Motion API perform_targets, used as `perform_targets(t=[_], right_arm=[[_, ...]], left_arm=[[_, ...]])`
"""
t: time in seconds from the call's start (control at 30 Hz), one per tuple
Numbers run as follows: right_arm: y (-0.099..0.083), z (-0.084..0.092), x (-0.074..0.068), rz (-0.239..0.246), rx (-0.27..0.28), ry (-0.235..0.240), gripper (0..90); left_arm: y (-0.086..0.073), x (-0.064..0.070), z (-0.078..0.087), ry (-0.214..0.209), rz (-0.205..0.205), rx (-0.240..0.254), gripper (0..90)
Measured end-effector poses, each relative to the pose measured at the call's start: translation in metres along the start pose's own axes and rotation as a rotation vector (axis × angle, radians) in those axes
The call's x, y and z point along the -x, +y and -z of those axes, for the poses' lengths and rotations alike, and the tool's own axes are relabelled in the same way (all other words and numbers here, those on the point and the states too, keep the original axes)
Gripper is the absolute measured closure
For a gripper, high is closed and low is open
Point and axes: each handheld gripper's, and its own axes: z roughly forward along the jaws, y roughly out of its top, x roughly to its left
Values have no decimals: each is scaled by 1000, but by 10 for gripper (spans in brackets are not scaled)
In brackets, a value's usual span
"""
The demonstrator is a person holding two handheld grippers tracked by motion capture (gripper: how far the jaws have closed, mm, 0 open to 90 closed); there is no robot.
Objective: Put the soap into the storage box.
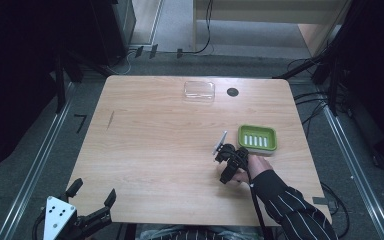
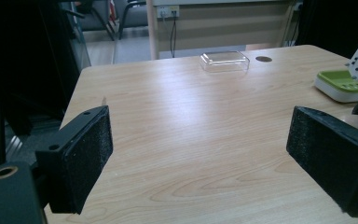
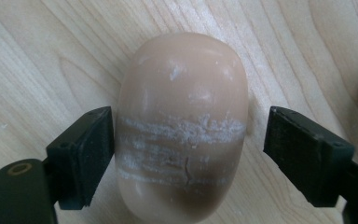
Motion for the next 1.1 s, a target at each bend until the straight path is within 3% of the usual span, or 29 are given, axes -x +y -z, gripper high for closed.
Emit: perform_targets(t=[0.2, 0.33, 0.5, 0.8, 1.1], right_arm=[[3, -4, -3, 18, -10, 5, 267], [2, -4, -2, 2, -11, 27, 300], [1, -5, -1, 20, -17, 42, 285], [0, -3, -1, -16, -19, 39, 328], [1, -1, -2, 33, -20, 28, 329]], left_arm=[[0, 0, 0, 0, -1, -1, 72], [0, 0, 0, 1, 3, -2, 72], [0, 0, 0, 1, 2, -1, 72], [0, 0, 0, 2, 1, -2, 72], [0, 0, 0, 0, 2, -2, 72]])
